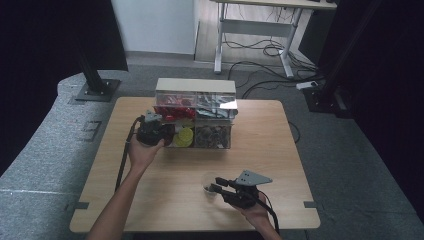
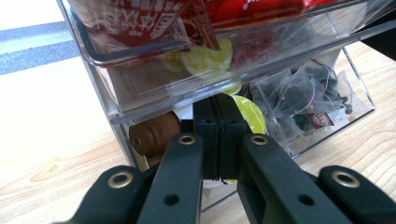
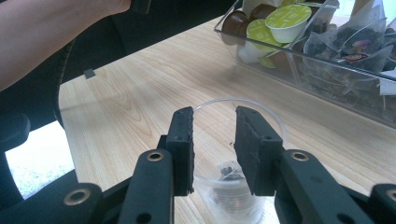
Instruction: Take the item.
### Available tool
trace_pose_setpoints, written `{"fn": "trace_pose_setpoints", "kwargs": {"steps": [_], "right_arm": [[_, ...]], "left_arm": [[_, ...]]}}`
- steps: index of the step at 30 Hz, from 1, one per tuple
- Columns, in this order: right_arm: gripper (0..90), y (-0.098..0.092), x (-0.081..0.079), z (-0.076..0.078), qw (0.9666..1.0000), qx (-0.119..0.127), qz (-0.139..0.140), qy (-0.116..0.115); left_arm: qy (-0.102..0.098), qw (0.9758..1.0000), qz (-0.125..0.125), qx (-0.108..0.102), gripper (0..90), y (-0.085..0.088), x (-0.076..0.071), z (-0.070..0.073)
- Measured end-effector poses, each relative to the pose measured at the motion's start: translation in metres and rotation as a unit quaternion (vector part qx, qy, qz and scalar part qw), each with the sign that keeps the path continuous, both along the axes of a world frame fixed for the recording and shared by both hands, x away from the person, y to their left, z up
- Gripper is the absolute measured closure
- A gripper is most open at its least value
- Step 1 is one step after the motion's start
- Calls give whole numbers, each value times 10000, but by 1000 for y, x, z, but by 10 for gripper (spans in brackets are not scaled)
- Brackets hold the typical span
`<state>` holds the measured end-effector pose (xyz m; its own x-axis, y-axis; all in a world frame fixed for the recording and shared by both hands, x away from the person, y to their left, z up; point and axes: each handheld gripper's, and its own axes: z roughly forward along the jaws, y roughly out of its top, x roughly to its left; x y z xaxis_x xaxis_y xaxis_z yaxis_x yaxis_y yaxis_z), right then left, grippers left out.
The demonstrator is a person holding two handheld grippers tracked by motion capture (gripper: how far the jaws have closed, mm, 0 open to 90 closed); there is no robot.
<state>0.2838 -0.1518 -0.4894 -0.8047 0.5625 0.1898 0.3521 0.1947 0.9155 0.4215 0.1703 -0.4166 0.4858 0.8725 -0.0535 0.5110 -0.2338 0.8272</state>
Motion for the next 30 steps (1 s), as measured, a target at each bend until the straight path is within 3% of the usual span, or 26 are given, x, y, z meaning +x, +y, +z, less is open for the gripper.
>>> {"fn": "trace_pose_setpoints", "kwargs": {"steps": [18,30], "right_arm": [[594,-12,3,5,9995,161,-261,-94],[594,-19,5,6,9989,215,-384,-134]], "left_arm": [[-21,10000,-24,-7,880,-2,-3,0],[58,10000,-16,9,876,1,-6,-10]]}}
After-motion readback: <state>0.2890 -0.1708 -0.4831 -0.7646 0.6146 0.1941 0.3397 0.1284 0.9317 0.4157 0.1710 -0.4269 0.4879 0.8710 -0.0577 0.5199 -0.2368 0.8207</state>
